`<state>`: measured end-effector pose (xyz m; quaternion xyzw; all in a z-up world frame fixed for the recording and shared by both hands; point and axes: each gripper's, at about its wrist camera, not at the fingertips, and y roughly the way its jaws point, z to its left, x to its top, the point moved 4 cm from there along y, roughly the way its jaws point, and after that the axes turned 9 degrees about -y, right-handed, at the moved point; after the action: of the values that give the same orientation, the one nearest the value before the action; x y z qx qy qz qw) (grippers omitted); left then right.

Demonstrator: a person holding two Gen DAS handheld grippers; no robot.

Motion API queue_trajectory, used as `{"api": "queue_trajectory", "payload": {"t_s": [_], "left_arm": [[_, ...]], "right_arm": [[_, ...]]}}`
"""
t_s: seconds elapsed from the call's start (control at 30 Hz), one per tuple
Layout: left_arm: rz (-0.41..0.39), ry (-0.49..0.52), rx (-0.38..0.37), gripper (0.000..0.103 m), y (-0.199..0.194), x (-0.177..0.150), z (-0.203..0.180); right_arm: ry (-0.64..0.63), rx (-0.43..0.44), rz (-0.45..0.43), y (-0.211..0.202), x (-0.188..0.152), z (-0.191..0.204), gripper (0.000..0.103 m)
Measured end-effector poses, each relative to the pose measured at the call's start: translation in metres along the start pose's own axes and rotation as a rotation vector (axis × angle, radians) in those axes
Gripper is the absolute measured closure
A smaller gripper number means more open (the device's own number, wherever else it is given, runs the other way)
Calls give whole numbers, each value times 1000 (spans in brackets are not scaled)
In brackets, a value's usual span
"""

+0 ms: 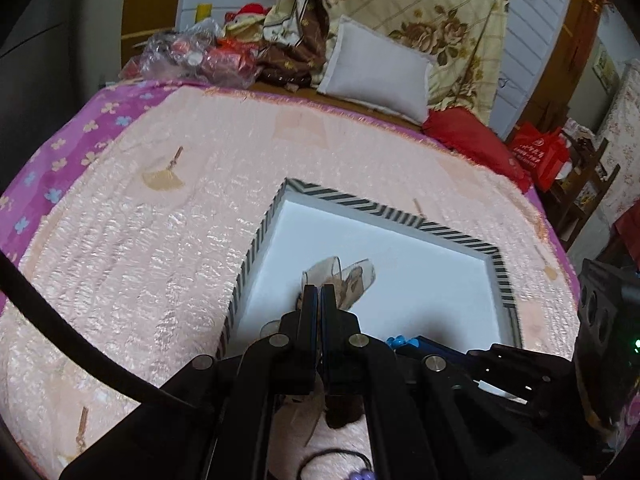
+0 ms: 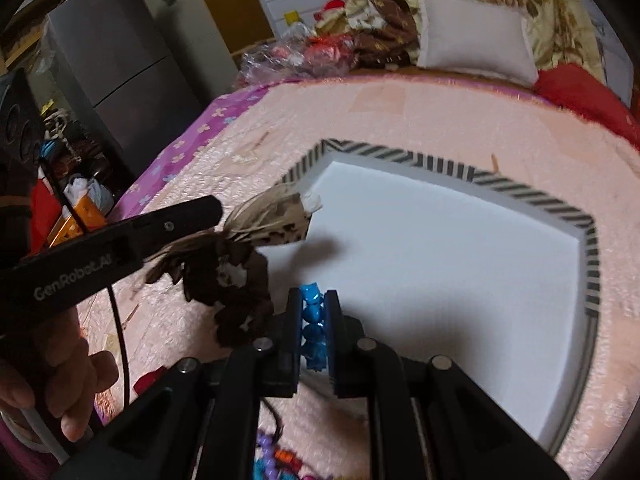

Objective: Organize jewelry
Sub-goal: 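Carry the blue bracelet with the right tool while the left carries the bow into the box, then open the right tool over the box while the left releases the brown bow inside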

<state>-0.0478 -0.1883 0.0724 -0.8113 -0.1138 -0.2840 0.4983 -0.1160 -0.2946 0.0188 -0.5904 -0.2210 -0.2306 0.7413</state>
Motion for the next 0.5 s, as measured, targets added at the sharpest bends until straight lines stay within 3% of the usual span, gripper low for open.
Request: {"api": "queue_trajectory", "payload": {"t_s": [0.17,0.3,0.5], "left_arm": [[38,-15,46,103,28,1,13],[40,-37,71,103,38,2,25],[66,-46,59,103,47,-1,26]], "right_arm": [[50,-52,69,31,-6,-28,93],[99,-81,75,37,-12,-45,93],[132,-7,82,37,-14,-44,92]]}}
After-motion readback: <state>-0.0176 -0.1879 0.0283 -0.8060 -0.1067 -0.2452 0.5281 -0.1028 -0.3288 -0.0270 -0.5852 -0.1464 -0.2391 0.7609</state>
